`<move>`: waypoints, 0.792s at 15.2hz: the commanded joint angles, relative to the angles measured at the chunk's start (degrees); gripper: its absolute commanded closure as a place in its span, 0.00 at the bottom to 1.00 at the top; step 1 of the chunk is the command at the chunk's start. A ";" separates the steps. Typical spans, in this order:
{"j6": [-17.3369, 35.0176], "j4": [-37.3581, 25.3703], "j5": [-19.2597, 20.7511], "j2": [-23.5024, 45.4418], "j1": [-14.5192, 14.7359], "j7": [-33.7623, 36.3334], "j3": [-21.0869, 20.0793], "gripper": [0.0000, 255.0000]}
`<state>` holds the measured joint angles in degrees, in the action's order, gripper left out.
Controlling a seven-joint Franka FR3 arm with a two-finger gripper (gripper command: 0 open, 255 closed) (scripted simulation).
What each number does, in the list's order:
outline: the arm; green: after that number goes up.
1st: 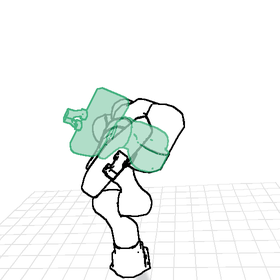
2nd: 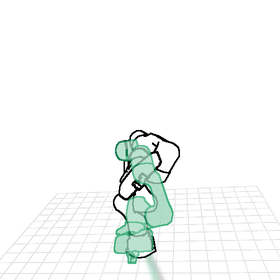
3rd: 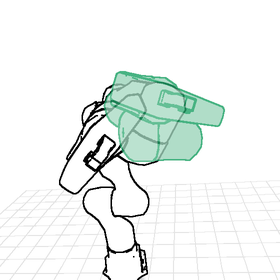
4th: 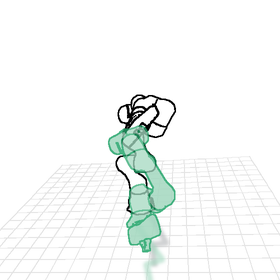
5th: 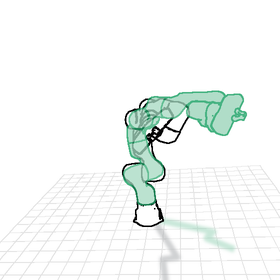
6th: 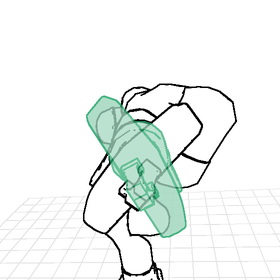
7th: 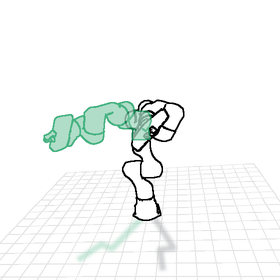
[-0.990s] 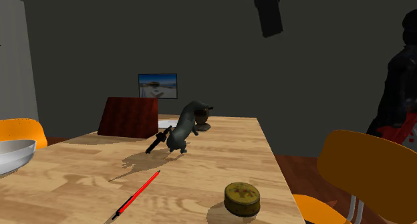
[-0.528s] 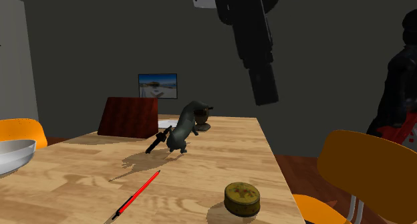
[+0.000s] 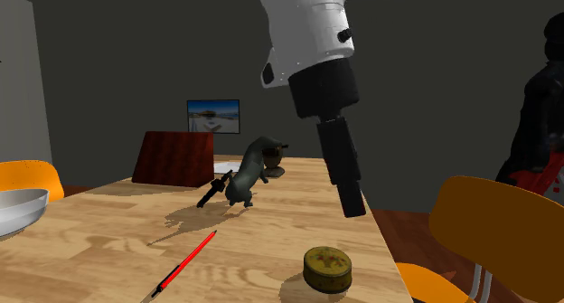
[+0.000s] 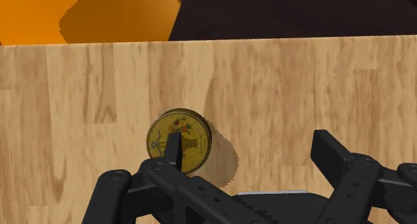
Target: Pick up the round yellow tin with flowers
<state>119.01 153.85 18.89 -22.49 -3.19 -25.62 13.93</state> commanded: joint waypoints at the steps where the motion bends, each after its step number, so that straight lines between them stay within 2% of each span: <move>1: 4.91 0.76 2.28 3.69 -0.61 -1.73 1.21 0.00; 7: 18.30 -1.73 7.85 18.29 -2.24 -6.17 4.24 0.00; 12: 23.23 -2.02 8.80 23.43 -2.58 -5.57 4.59 0.00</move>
<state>141.14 151.98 27.57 -0.26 -5.71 -31.35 18.46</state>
